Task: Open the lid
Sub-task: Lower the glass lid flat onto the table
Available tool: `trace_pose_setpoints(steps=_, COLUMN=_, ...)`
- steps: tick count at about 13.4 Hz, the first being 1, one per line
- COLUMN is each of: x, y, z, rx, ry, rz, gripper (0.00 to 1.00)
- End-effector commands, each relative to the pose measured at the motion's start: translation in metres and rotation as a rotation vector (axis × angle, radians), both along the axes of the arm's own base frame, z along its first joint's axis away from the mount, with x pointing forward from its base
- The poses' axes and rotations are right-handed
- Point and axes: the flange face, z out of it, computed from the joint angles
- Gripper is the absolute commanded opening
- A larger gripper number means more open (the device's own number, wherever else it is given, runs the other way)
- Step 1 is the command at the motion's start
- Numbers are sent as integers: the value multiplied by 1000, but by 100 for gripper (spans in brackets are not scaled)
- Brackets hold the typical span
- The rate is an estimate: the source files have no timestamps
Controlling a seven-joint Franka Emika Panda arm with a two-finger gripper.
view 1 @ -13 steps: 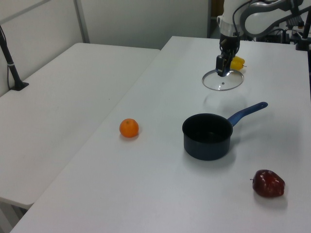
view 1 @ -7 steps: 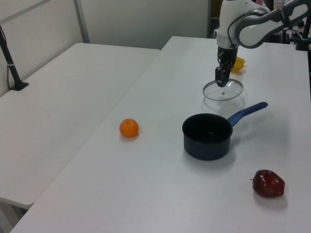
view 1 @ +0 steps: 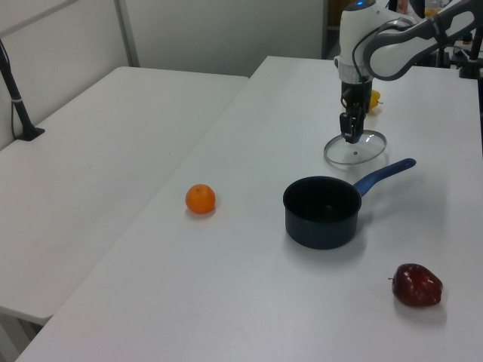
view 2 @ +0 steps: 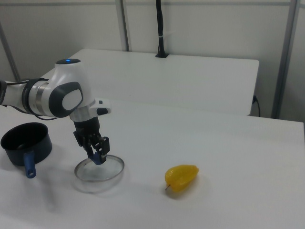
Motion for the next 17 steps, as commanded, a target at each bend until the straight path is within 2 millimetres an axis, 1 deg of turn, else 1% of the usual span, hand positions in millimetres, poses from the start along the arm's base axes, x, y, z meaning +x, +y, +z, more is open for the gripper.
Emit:
trace_pose_setpoints(steps=1, x=-7, y=3, z=-10, rx=-1, ry=39, rz=10, gripper=36)
trace_pose_setpoints(steps=3, x=-12, y=4, z=-20, rx=-2, ry=90, rz=9, gripper=36)
trace_pose_setpoints(steps=5, x=-16, y=4, z=-22, rx=-3, ry=123, rz=6, gripper=43)
trace_pose_setpoints(steps=6, x=-15, y=4, z=-22, rx=-3, ry=124, rz=7, gripper=44)
trace_pose_setpoints(steps=7, x=-16, y=3, z=-22, rx=-3, ry=127, rz=7, gripper=49)
trace_pose_setpoints(steps=8, x=-16, y=4, z=-23, rx=-3, ry=130, rz=8, gripper=57)
trace_pose_setpoints(steps=9, x=-16, y=4, z=-23, rx=-3, ry=131, rz=8, gripper=57)
trace_pose_setpoints(steps=10, x=-16, y=4, z=-24, rx=-3, ry=134, rz=8, gripper=60)
trace_pose_setpoints(steps=11, x=-16, y=4, z=-24, rx=-3, ry=133, rz=6, gripper=66)
trace_pose_setpoints(steps=13, x=-16, y=4, z=-23, rx=-4, ry=130, rz=5, gripper=85)
trace_pose_setpoints(steps=14, x=-16, y=3, z=-23, rx=-4, ry=130, rz=0, gripper=90)
trace_pose_setpoints(steps=16, x=-16, y=3, z=-22, rx=-4, ry=130, rz=-2, gripper=92)
trace_pose_setpoints(steps=17, x=-16, y=3, z=-21, rx=-4, ry=137, rz=-1, gripper=96)
